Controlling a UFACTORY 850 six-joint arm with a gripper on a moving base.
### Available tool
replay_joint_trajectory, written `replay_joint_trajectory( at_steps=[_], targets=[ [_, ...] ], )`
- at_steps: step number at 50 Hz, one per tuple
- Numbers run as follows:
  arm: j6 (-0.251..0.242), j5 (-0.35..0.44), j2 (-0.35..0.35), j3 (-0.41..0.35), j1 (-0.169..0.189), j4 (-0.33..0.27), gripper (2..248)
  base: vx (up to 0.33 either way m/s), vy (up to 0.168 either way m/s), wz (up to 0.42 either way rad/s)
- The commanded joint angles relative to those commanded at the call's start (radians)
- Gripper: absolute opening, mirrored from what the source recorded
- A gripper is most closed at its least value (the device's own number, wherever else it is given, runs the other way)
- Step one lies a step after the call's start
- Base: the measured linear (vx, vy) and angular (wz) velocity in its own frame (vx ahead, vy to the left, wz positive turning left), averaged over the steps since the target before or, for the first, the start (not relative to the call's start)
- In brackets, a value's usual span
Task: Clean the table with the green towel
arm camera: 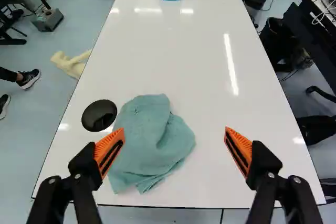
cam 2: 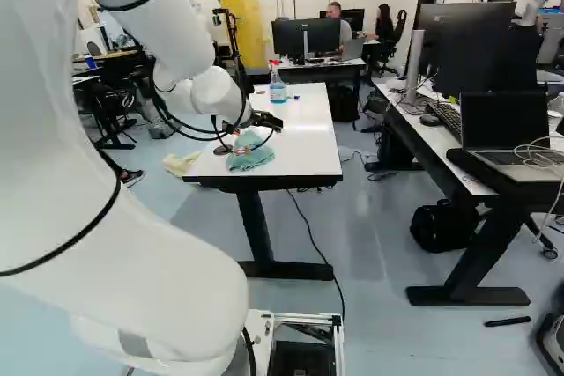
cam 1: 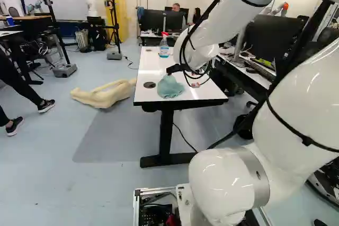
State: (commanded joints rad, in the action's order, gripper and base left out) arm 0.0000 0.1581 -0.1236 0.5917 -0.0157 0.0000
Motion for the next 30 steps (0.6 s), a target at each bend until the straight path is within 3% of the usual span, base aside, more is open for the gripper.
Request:
replay_joint_trajectory(
  at_steps=[30],
  targets=[
    [0.000,0.306,-0.067,-0.216,0.007,0.000,247,0.000,0.000,0.000]
  ],
)
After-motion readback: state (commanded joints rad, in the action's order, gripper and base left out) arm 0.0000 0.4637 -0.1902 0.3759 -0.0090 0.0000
